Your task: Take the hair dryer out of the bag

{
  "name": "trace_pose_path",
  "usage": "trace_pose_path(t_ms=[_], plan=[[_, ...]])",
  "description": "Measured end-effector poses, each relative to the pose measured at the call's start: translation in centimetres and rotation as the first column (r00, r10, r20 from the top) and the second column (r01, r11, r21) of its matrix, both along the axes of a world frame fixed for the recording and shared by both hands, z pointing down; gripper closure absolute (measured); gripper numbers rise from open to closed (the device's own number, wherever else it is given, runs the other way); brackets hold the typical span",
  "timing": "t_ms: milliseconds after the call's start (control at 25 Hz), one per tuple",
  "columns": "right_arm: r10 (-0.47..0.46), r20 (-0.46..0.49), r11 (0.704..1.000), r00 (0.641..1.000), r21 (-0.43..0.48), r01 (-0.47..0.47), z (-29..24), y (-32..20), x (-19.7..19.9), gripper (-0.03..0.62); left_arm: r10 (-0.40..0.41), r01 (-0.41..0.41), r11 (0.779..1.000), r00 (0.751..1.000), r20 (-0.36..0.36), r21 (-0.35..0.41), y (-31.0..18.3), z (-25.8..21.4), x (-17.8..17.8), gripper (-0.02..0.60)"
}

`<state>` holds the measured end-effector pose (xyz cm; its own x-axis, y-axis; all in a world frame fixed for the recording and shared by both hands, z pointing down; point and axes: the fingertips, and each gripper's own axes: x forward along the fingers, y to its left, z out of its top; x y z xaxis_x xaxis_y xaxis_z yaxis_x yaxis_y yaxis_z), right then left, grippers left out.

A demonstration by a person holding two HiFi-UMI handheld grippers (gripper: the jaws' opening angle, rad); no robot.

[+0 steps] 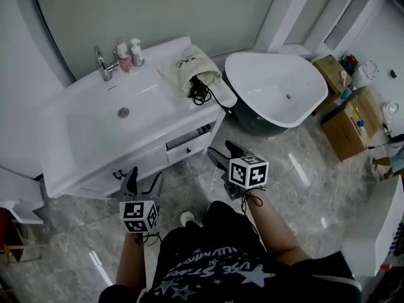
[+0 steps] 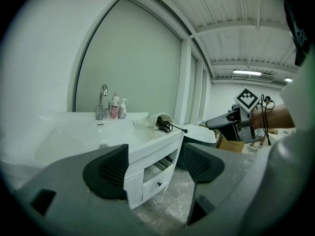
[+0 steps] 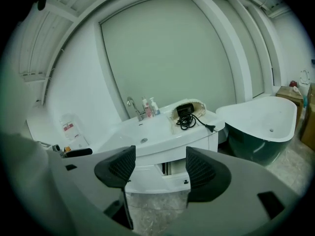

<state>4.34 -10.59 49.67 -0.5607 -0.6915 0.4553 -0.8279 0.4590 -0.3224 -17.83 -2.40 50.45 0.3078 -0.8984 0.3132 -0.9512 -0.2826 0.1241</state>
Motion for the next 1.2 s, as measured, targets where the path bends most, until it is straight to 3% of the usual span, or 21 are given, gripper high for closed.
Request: trace_pose_path(t_ms=[160, 320, 600, 1080, 1200], plan=[[0.04, 0.001, 0.999, 0.999, 0.004, -0.04, -0.3, -2.3, 1.0, 0.289, 0.007, -0.007, 1.0, 1.0, 0.007, 0.001, -2.4, 0.0, -0.1, 0.233], [0.031, -0.009, 0.999, 0.999, 0.019, -0.031, -0.6, -5.0, 0.9, 0.289, 0.007, -0.007, 1.0, 1.0, 0.001, -0.002, -4.9, 0.1, 0.3, 0.233], [0.014, 0.019, 0.999, 1.0, 0.031, -0.015, -1.0, -12.8, 0.6, 0.296, 0.026, -0.027, 0.999, 0.998, 0.051, 0.024, -12.6, -1.0, 2.1, 0.233], [-0.069, -0.018, 0.997, 0.997, -0.042, 0.069, 0.2, -26.1, 0.2, 0.338, 0.174, -0.168, 0.984, 0.974, 0.144, -0.053, -29.2, 1.5, 9.0, 0.236], [-0.1, -0.025, 0.993, 0.995, -0.068, 0.098, 0.8, -28.0, -0.3, 0.339, 0.201, -0.191, 0.979, 0.966, 0.164, -0.074, -32.0, 2.3, 10.6, 0.267]])
